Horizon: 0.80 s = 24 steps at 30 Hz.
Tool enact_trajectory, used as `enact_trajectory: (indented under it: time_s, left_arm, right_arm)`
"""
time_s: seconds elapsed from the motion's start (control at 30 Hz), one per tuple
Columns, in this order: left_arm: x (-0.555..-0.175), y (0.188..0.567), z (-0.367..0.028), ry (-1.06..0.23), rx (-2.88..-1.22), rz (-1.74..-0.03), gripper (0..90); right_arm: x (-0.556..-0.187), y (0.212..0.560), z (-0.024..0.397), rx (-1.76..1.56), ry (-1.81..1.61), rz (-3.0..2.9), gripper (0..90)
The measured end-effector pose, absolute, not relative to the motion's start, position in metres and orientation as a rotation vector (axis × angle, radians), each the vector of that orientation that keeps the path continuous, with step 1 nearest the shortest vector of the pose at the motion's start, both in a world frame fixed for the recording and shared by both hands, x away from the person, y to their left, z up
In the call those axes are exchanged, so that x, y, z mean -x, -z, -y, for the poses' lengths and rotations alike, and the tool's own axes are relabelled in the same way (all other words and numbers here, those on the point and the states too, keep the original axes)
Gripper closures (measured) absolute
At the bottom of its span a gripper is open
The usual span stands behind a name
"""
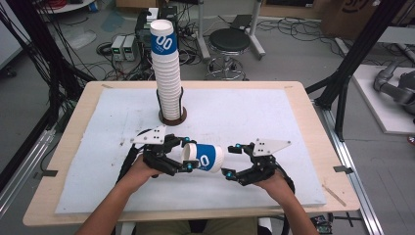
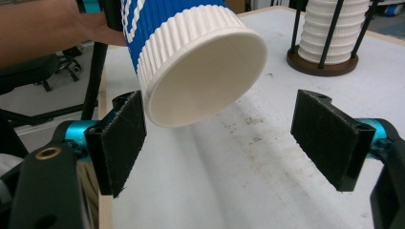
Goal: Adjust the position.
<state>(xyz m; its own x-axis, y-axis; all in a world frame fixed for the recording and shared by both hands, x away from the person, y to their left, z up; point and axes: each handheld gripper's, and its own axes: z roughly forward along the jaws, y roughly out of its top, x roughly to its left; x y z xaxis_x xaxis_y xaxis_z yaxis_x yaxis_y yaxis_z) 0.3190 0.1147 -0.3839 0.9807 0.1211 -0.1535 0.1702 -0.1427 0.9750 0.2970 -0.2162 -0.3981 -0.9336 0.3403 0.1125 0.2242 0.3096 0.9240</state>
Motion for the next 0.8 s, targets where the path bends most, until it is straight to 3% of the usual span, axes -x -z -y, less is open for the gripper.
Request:
enact_trajectory:
  time_s: [0.8]
  left_arm:
    - [-0.316, 0.383, -0.106, 0.130, -1.665, -0.133, 29.5]
  right_arm:
    - [-0.297, 0.400, 0.201, -0.410, -1.854, -2.530, 17.3]
